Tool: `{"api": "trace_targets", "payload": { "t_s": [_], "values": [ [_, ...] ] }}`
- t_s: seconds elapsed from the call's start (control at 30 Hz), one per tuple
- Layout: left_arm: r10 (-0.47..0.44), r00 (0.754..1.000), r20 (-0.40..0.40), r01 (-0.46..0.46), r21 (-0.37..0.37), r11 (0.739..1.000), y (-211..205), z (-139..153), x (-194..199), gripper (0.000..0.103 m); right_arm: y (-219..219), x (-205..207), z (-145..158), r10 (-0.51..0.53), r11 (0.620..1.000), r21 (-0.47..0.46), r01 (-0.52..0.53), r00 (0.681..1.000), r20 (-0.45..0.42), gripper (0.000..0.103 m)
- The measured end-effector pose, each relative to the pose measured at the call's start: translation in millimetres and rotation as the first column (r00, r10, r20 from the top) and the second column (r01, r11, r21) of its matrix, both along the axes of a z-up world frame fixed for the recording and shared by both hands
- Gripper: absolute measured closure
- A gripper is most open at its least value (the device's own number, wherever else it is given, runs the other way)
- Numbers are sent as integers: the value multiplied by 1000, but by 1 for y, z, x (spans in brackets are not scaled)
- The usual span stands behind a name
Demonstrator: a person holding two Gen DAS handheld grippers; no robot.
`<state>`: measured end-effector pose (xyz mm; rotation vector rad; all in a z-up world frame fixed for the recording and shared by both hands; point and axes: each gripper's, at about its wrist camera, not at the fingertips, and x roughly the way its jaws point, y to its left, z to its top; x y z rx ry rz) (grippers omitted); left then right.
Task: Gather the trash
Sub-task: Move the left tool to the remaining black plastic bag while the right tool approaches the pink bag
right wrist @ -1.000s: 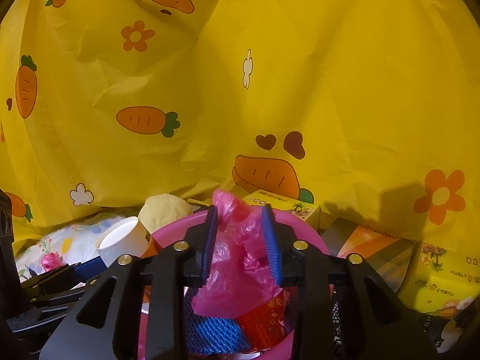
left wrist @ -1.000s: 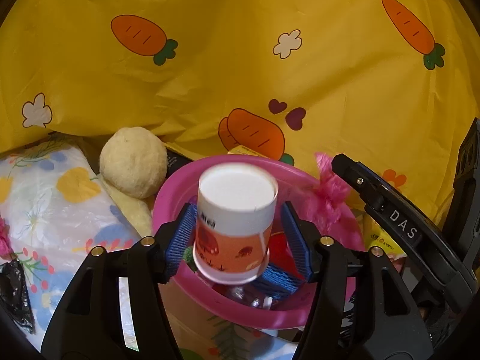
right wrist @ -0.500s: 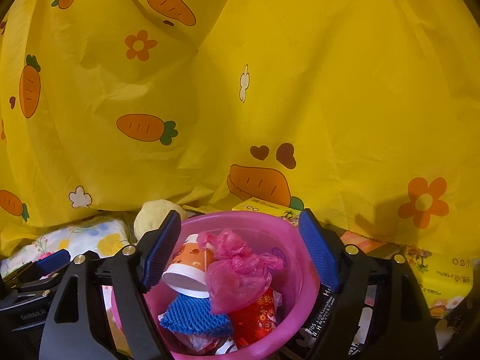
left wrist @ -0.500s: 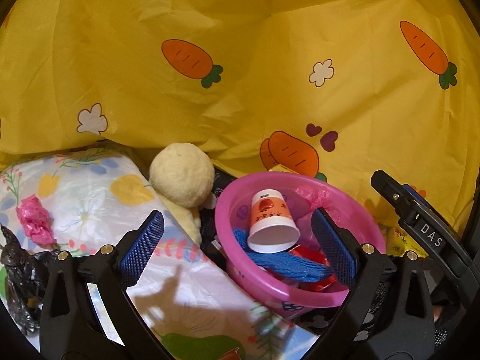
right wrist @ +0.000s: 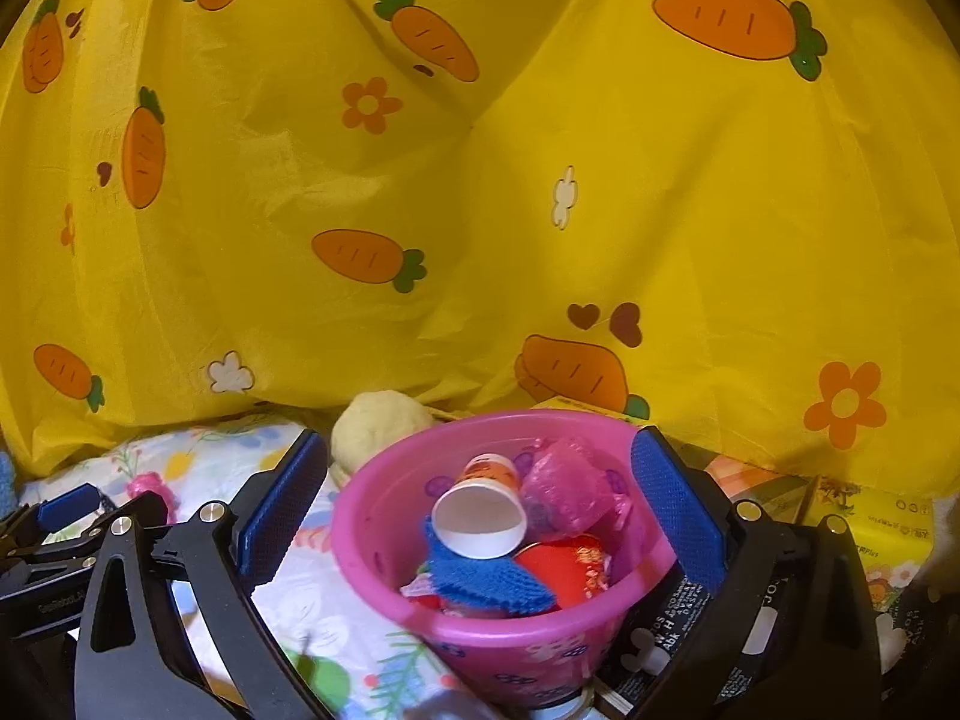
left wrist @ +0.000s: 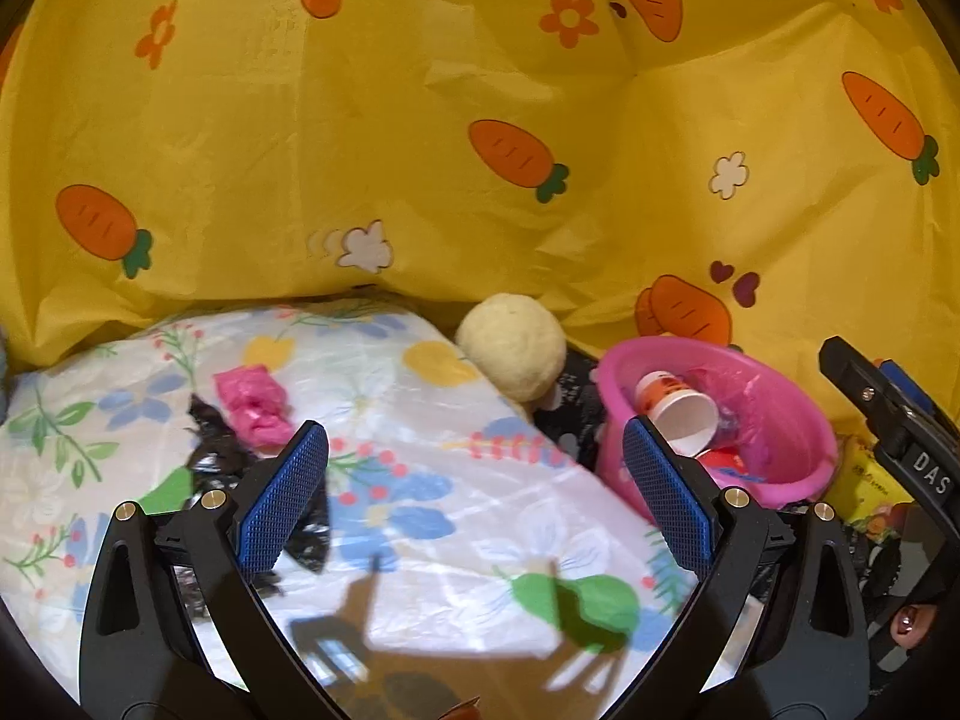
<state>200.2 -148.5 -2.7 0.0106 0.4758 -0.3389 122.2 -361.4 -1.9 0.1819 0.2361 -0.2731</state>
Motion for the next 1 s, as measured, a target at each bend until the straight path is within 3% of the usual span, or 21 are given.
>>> {"api": "trace_targets", "payload": {
  "t_s": [0.2,0.5,0.73,1.0],
  "values": [
    [141,990,-13,-140,10,990,64,-6,-6,6,52,6,-10,114,993,-3,-114,993,-35,6],
    [311,949,-46,-311,12,950,145,-18,-6,6,119,30,-26,231,973,-1,-233,968,-96,6],
    [328,941,-82,-327,26,945,152,-24,14,6,141,57,-36,223,974,-8,-226,968,-110,6],
    [292,943,-159,-286,62,956,136,-48,47,6,144,75,-40,231,973,7,-232,963,-141,6]
  ]
}}
